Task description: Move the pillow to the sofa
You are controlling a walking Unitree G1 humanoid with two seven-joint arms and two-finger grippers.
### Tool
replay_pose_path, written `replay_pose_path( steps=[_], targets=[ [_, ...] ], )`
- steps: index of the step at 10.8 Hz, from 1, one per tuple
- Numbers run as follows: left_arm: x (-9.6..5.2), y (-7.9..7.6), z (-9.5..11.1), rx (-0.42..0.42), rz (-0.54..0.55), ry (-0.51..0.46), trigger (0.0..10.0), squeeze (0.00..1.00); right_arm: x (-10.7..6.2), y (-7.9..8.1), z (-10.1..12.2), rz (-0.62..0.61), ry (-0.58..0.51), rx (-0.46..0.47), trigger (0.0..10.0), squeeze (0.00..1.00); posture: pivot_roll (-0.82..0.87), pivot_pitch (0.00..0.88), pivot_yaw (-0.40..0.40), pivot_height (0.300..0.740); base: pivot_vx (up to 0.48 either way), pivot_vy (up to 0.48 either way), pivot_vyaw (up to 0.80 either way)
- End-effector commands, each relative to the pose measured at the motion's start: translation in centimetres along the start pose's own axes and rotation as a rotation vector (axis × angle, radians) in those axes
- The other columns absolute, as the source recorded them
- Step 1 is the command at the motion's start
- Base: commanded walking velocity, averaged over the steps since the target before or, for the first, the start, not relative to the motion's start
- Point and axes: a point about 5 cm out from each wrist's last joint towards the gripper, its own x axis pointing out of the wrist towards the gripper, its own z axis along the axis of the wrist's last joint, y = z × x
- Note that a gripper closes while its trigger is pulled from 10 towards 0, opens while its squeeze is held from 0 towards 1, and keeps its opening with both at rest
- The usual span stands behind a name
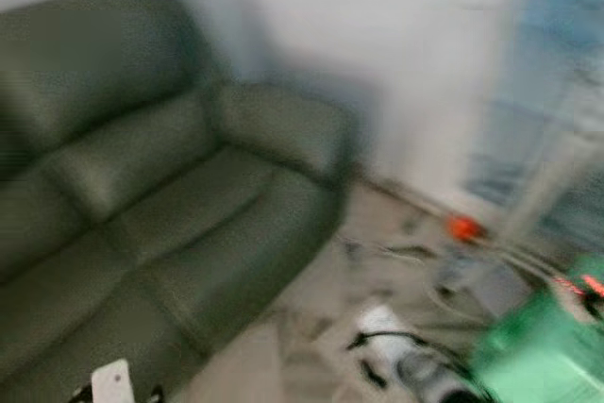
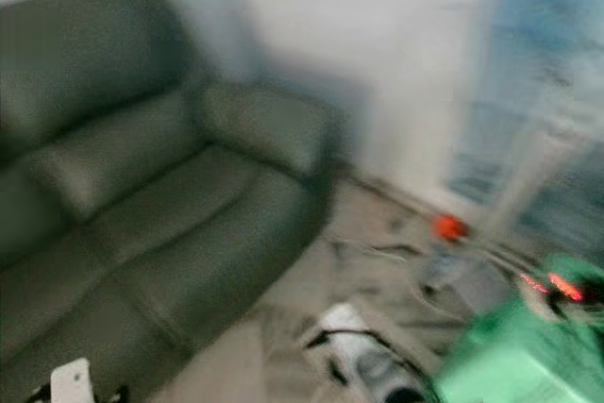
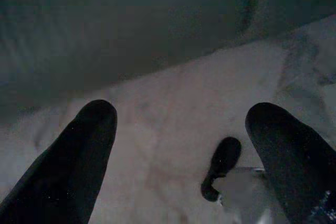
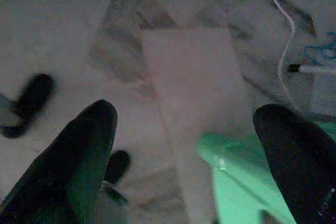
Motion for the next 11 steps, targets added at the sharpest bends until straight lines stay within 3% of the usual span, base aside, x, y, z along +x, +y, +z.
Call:
replay_pose_path(
  steps=[1, 2, 11],
  targets=[
    [-0.03, 0.62, 0.00, 0.004, 0.025, 0.001, 10.0, 0.00, 0.14, 1.05, 1.14, 0.027, -0.031, -0.009, 10.0, 0.00, -0.05, 0.000, 0.056, 0.740, 0.000, 0.000, 0.80],
    [0.02, 0.45, 0.16, 0.049, 0.006, 0.003, 10.0, 0.00, 0.12, 0.82, 0.99, 0.026, -0.030, -0.013, 10.0, 0.00, -0.05, 0.000, 0.053, 0.740, 0.000, 0.000, 0.80],
    [-0.09, 0.09, -0.76, 0.100, 0.013, 0.049, 10.0, 0.00, 0.06, 0.38, 0.72, 0.024, -0.026, -0.013, 10.0, 0.00, -0.05, 0.000, 0.056, 0.740, 0.000, 0.000, 0.80]
  ],
)
